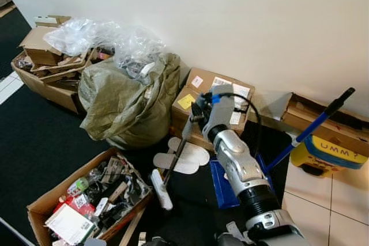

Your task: Sweep floor

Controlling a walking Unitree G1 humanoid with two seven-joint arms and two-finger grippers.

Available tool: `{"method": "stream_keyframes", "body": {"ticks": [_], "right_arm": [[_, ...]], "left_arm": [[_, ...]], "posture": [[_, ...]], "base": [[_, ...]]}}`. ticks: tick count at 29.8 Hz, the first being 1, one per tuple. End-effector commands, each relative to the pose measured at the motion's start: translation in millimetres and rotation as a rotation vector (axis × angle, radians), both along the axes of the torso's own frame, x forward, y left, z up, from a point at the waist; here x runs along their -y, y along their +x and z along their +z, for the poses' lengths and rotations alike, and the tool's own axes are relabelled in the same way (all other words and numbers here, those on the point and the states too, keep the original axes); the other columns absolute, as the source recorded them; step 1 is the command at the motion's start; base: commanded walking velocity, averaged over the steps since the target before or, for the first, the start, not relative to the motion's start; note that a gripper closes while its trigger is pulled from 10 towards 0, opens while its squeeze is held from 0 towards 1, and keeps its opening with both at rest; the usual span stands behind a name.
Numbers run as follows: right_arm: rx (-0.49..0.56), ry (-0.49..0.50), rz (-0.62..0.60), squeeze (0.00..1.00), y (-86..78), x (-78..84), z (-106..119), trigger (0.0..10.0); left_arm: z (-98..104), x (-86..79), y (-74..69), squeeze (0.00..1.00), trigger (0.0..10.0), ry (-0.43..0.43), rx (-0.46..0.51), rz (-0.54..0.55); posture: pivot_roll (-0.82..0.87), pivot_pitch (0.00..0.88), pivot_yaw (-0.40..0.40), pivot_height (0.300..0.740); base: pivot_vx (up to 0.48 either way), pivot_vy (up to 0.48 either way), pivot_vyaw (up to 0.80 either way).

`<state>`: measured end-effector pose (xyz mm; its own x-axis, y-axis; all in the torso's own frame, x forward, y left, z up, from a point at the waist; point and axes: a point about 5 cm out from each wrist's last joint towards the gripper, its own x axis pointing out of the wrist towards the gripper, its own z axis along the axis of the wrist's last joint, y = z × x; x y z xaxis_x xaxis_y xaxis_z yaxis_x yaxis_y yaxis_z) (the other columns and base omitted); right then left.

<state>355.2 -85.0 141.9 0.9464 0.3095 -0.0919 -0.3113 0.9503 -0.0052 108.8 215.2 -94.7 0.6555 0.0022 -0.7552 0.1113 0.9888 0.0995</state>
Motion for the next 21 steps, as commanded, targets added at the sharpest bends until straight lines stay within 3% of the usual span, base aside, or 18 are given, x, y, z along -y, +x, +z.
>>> {"method": "stream_keyframes", "body": {"ticks": [1,3,5,10,17,21], "right_arm": [[-0.232,-0.086,-0.053,0.00,-12.2,12.5,-46.4,10.0],[-0.309,-0.039,-0.137,0.00,-13.8,35.1,-51.8,10.0],[-0.309,-0.039,-0.137,0.00,-13.8,35.1,-51.8,10.0],[-0.372,0.047,-0.227,0.00,-19.6,78.1,-43.5,10.0],[-0.422,0.112,-0.203,0.00,-32.0,102.8,-30.6,10.0],[-0.497,0.249,-0.078,0.00,-47.0,124.3,-13.9,10.0]], "left_arm": [[-3.4,-5.3,-14.4,0.00,10.0,0.015,-0.049,-0.003],[-3.4,-4.5,-13.0,0.00,10.0,0.014,-0.049,-0.006],[-3.4,-4.5,-13.0,0.00,10.0,0.014,-0.049,-0.006],[-3.9,-2.8,-9.4,0.00,10.0,0.009,-0.061,-0.014],[-4.2,-1.2,-5.9,0.00,10.0,0.006,-0.071,-0.018],[-4.3,0.5,-2.1,0.00,10.0,0.001,-0.078,-0.016]], "posture": [[0.03,0.268,0.049,0.740],[0.02,0.260,0.045,0.740],[0.02,0.260,0.045,0.740],[0.00,0.239,0.039,0.740],[-0.02,0.223,0.033,0.740],[-0.05,0.209,0.028,0.740]], "base": [[0.000,0.000,0.00],[0.000,0.000,0.00],[0.000,0.000,0.00],[0.000,0.000,0.00],[0.000,0.000,0.00],[0.000,0.000,0.00]]}}
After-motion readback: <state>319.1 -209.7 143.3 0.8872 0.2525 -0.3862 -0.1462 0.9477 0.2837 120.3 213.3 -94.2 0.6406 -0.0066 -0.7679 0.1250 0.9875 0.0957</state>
